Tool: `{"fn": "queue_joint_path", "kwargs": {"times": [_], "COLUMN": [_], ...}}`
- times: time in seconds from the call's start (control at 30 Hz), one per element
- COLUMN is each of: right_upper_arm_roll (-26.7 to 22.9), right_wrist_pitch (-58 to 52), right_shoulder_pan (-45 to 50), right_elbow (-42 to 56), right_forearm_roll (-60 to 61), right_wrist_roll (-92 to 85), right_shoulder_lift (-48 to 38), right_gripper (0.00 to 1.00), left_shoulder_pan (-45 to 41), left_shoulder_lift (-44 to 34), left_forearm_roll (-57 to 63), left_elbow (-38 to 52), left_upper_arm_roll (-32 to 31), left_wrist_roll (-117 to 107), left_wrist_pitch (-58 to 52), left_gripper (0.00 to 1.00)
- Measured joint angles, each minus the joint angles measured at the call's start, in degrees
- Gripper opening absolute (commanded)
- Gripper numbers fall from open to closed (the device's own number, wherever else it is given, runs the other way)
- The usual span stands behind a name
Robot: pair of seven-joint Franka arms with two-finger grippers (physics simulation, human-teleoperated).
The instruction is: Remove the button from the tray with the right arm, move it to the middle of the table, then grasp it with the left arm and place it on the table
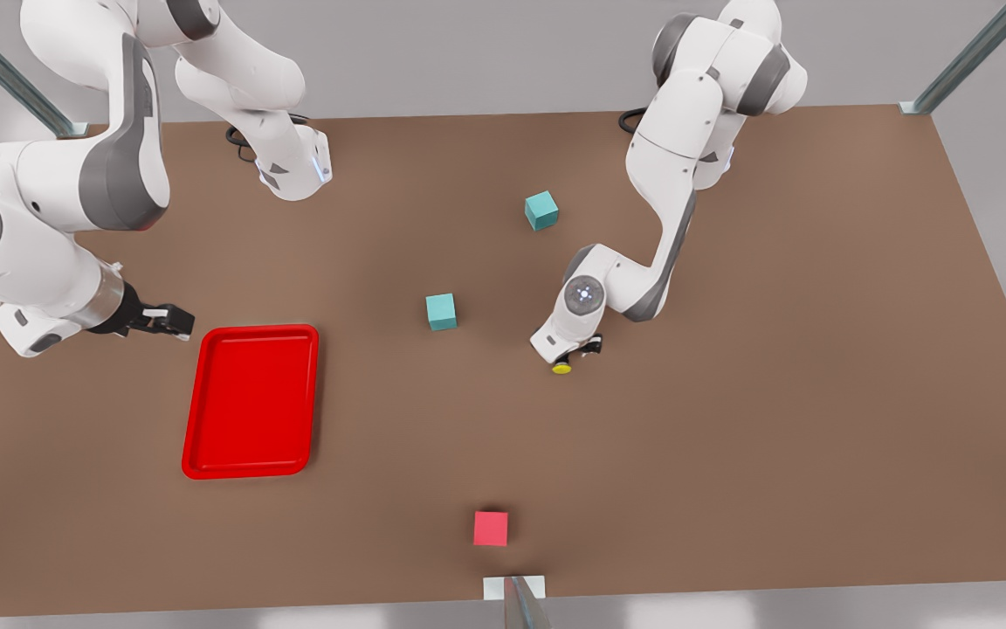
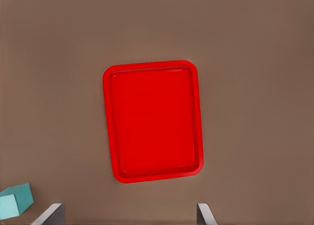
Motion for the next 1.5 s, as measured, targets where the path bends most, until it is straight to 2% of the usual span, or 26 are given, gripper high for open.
{"fn": "queue_joint_path", "kwargs": {"times": [0.07, 0.17, 0.3, 0.5, 0.67, 0.87, 1.03, 1.2, 1.33, 1.4, 1.5], "right_upper_arm_roll": [0.0, 0.0, 0.4, 0.5, 1.3, 1.6, 1.2, 1.4, 1.5, 1.5, 1.5], "right_wrist_pitch": [0.0, 0.1, -0.1, -3.2, -6.1, -8.8, -10.5, -10.6, -10.1, -10.0, -9.9], "right_shoulder_pan": [0.1, 0.2, 1.4, 4.8, 5.3, 10.2, 7.6, 8.8, 10.4, 10.5, 10.3], "right_elbow": [0.0, 0.1, -0.1, 0.0, 3.4, 3.1, 3.4, 3.6, 4.4, 4.5, 4.5], "right_forearm_roll": [0.0, 0.0, 0.0, -2.6, -4.5, -4.4, -3.1, -3.2, -5.4, -5.5, -5.0], "right_wrist_roll": [-0.5, -1.1, -1.7, -2.2, -2.2, -2.2, -2.1, -2.1, -2.2, -2.2, -2.2], "right_shoulder_lift": [0.0, 1.1, 2.3, 2.1, 1.7, 2.2, 2.7, 3.4, 3.2, 3.3, 3.4], "right_gripper": [1.0, 1.0, 1.0, 1.0, 1.0, 1.0, 1.0, 1.0, 1.0, 1.0, 1.0], "left_shoulder_pan": [0.0, 0.0, 0.0, 0.1, 0.1, 0.1, 0.1, 0.5, -1.3, -2.1, -2.4], "left_shoulder_lift": [0.0, -0.1, -0.1, 0.2, 1.0, 1.1, 0.9, 0.5, -0.2, 0.1, 0.4], "left_forearm_roll": [0.0, -0.1, -0.1, -0.1, -0.2, -0.1, 0.0, 0.0, 1.2, 6.9, 24.2], "left_elbow": [0.0, 0.1, 0.4, 1.5, 1.8, 1.8, 2.0, 3.4, 9.8, 11.5, 12.8], "left_upper_arm_roll": [0.0, 0.0, 0.0, 0.0, 0.0, 0.0, 0.1, 0.6, 3.7, 5.0, 5.8], "left_wrist_roll": [-0.4, -1.0, -1.8, -2.7, -3.2, -3.7, -4.1, -4.4, -7.0, -11.7, -23.8], "left_wrist_pitch": [-0.2, -0.5, -0.6, -0.8, -0.8, -0.8, -1.0, -2.5, -7.0, -8.7, -13.5], "left_gripper": [0.99, 0.83, 0.68, 0.59, 0.59, 0.5, 0.51, 0.51, 0.51, 0.51, 0.52]}}
